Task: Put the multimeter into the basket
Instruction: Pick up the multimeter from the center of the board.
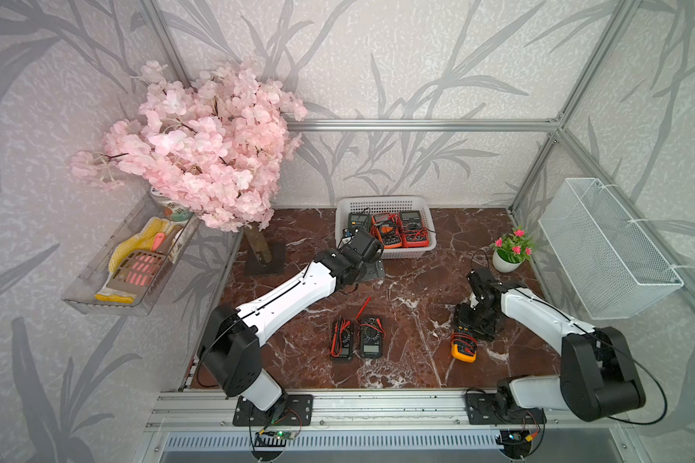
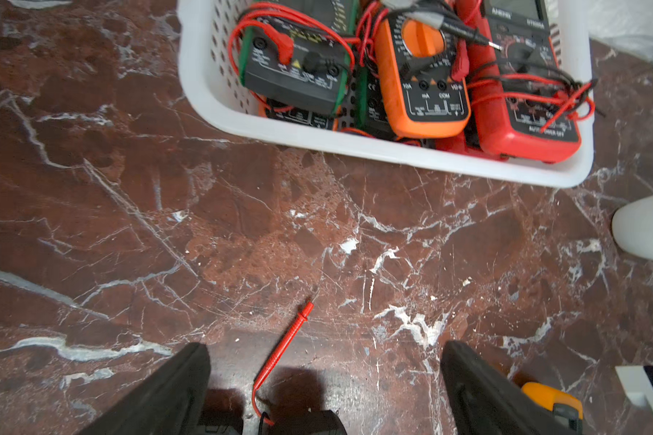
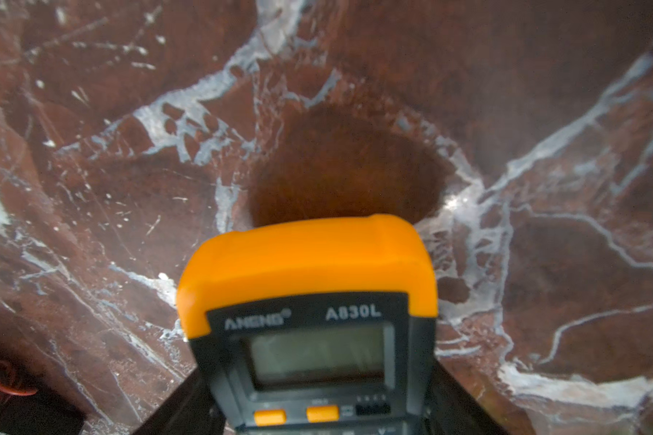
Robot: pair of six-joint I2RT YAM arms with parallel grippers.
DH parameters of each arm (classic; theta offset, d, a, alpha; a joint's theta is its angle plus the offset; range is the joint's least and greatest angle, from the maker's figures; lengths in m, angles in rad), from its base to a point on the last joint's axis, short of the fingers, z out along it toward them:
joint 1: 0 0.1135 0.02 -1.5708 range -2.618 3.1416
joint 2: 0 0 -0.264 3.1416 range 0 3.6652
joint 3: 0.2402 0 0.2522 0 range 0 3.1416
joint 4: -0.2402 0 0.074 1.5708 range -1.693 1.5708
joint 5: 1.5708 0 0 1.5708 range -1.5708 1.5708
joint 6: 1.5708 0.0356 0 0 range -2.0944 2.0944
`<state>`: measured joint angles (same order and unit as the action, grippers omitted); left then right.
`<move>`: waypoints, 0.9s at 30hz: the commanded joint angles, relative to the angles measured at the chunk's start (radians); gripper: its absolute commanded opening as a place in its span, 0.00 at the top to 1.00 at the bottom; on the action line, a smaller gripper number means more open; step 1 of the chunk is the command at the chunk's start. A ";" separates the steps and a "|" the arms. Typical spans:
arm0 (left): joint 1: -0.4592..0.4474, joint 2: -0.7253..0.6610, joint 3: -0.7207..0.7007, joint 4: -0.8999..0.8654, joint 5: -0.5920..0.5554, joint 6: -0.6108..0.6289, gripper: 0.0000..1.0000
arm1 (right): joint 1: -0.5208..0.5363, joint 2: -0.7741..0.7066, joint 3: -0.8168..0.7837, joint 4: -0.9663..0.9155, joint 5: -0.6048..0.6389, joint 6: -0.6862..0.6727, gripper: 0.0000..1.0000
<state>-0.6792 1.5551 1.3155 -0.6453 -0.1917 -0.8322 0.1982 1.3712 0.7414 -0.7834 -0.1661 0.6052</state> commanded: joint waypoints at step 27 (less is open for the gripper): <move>0.160 -0.049 0.020 0.055 0.156 0.056 0.00 | 0.097 0.103 0.521 -0.075 -0.044 -0.015 0.37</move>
<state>-0.5297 1.4960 1.2869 -0.5758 -0.0753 -0.8230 0.2787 1.4521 1.1954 -0.8307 -0.2100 0.6033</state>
